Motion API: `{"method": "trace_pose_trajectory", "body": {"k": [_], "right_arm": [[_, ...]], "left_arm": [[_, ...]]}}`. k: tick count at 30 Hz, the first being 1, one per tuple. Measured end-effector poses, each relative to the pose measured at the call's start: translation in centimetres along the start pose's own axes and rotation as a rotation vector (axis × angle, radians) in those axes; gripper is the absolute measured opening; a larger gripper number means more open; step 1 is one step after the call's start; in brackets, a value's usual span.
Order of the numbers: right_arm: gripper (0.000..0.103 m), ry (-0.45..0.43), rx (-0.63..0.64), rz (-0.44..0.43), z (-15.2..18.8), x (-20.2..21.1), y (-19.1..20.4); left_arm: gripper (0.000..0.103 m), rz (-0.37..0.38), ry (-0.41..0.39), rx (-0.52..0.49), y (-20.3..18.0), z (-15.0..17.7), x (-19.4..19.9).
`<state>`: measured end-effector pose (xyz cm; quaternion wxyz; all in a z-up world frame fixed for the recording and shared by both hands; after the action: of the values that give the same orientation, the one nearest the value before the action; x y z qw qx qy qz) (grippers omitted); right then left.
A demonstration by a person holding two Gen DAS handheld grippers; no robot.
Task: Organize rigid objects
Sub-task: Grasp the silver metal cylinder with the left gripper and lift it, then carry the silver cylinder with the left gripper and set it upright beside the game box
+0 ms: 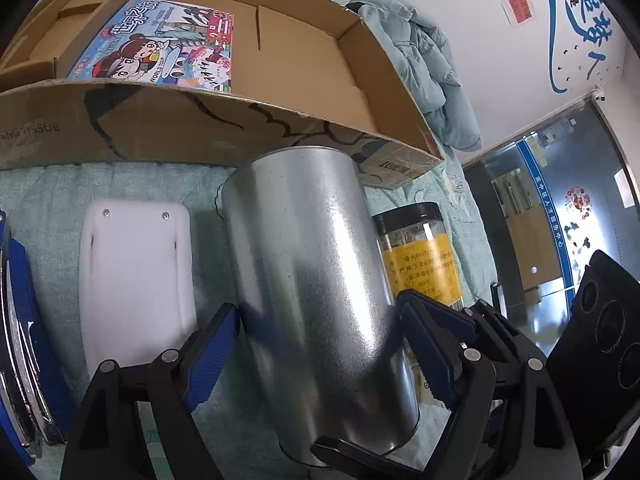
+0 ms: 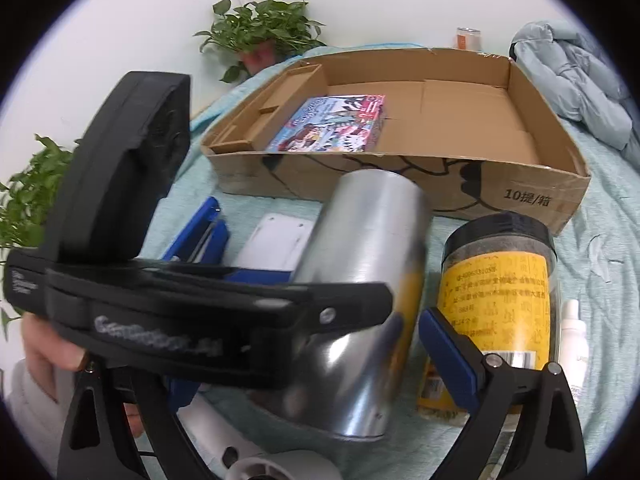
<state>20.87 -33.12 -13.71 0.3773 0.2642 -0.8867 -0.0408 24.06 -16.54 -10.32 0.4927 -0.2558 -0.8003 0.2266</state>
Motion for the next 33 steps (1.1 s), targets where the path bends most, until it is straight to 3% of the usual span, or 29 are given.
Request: {"method": "trace_pose_trajectory", "body": {"k": [6, 12, 20, 33], "right_arm": [[0.096, 0.015, 0.068, 0.076, 0.5, -1.2, 1.2], [0.092, 0.022, 0.051, 0.093, 0.3, -1.2, 1.1], [0.092, 0.008, 0.032, 0.086, 0.2, -0.7, 1.7], [0.092, -0.230, 0.096, 0.095, -3.6, 3.9, 2.9]], "left_arm": [[0.083, 0.006, 0.009, -0.020, 0.1, 0.3, -0.2], [0.083, -0.012, 0.019, -0.044, -0.3, 0.4, -0.2], [0.082, -0.049, -0.028, -0.115, -1.6, 0.9, 1.1], [0.082, -0.028, -0.216, -0.257, -6.9, -2.7, 6.8]]}}
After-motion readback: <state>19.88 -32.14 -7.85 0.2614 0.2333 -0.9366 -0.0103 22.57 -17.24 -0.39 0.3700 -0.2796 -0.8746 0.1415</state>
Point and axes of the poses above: each gripper's, at about its wrist camera, not at the fingertips, and x roughly against the way its jaws point, y to its left, z to its underside, the point moved 2 cm from there along -x, roughly the way its jaws point, and after that the axes turned 13 degrees about -y, right-handed, at the moved point
